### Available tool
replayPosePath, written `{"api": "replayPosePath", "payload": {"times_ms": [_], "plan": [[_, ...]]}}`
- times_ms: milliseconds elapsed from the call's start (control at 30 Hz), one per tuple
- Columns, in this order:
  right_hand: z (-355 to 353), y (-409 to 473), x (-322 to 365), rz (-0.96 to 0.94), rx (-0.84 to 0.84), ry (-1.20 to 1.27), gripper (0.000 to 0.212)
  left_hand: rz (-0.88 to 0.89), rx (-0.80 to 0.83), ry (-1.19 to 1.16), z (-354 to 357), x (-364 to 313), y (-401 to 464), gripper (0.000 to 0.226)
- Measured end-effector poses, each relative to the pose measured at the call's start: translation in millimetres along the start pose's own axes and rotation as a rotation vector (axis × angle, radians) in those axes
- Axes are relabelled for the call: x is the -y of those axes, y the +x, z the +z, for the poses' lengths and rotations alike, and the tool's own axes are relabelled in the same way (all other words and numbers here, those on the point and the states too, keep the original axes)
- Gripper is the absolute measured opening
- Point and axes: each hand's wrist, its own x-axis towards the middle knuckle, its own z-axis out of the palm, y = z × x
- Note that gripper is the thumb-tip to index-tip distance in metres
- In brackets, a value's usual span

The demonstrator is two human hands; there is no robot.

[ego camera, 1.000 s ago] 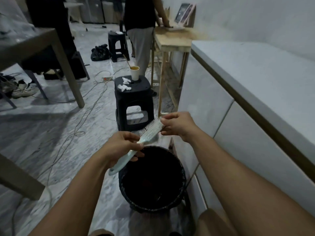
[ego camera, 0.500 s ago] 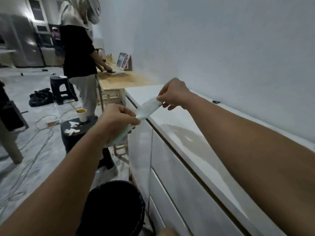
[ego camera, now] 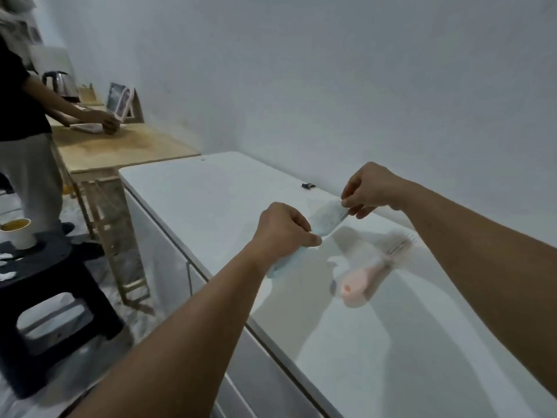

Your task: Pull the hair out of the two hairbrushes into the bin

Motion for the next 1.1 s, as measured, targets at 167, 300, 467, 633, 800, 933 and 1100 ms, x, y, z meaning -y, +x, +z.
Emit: {"api": "replayPosePath", "payload": {"times_ms": [167, 300, 467, 633, 800, 933, 1100], "plan": [[-6, 15, -37, 0.129, -0.005, -0.018, 0.008, 0.085, 0.164, 0.072, 31, 4, 37, 0.029], [-5, 27, -47, 0.187, -0.01, -0.083, 0.015, 0.106, 0.226, 0.119, 44, 4, 57, 0.03], [-8, 23, -56, 0.2, -0.015, -0.121, 0.024, 0.044, 0.342, 0.224, 54, -12, 70, 0.036], [-13, -4, -79, 0.313, -0.131, -0.026, 0.037, -0.001, 0.384, 0.324, 57, -23, 76, 0.038], [-3, -56, -91, 0.492, -0.325, 0.063, 0.033, 0.002, 0.432, 0.403, 53, -27, 70, 0.041], [23, -101, -88, 0.586, -0.314, -0.014, 0.039, 0.012, 0.437, 0.446, 48, -22, 61, 0.03], [58, -141, -73, 0.634, -0.34, -0.158, 0.051, 0.031, 0.403, 0.432, 38, -19, 46, 0.034]]}}
